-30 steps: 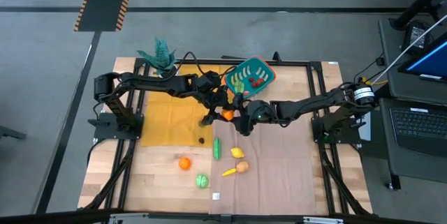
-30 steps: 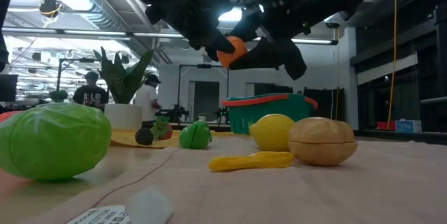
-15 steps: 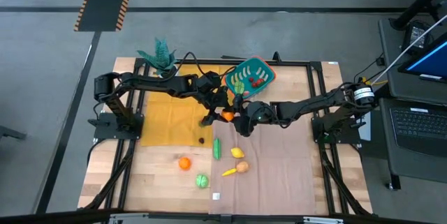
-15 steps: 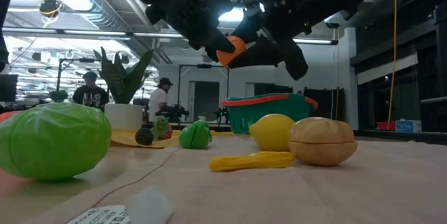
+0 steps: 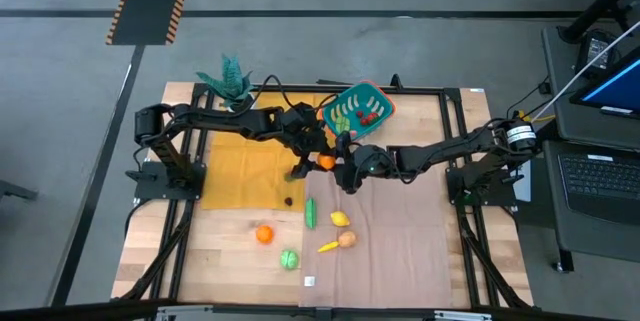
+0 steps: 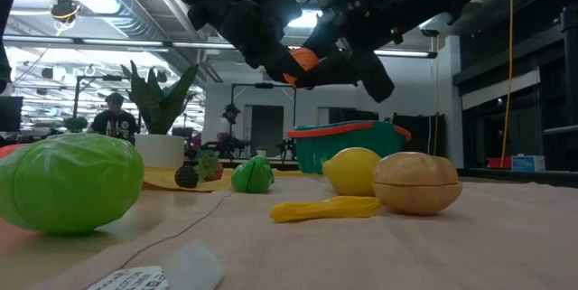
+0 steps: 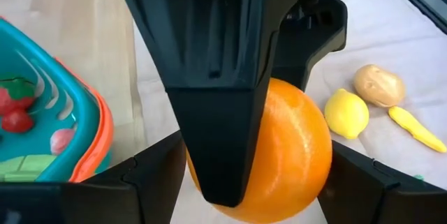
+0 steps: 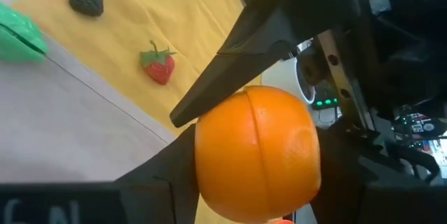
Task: Pick and placing Produce into tupperware
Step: Put the orange into the basket
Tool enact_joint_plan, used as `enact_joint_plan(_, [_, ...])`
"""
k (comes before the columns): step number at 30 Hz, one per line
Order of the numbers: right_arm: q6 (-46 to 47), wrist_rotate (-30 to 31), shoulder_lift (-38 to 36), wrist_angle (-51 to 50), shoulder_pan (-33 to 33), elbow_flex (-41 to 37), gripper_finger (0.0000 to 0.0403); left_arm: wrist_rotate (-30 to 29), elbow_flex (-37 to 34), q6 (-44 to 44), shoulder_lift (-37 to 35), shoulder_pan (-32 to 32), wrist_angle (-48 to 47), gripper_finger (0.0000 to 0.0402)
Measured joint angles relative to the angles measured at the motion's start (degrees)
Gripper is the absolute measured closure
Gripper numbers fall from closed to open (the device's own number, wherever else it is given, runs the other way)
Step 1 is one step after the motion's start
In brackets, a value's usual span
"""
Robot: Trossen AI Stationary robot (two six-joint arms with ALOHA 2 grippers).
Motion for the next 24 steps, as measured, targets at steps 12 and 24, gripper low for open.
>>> enact_joint_plan(12, [4.19,0.03,-1.36,-0.73,-0.02,-0.02,0.0202,-2.6,-0.07,0.05,-1.55,0.73,-2.34,0.0127])
enact_joint_plan(24, [15.2,-0.76,-5.86,-6.43,-1.98,-0.08,0.0202,-4.71,-0.09,2.95,-6.51,1.44,-8.63,0.0127])
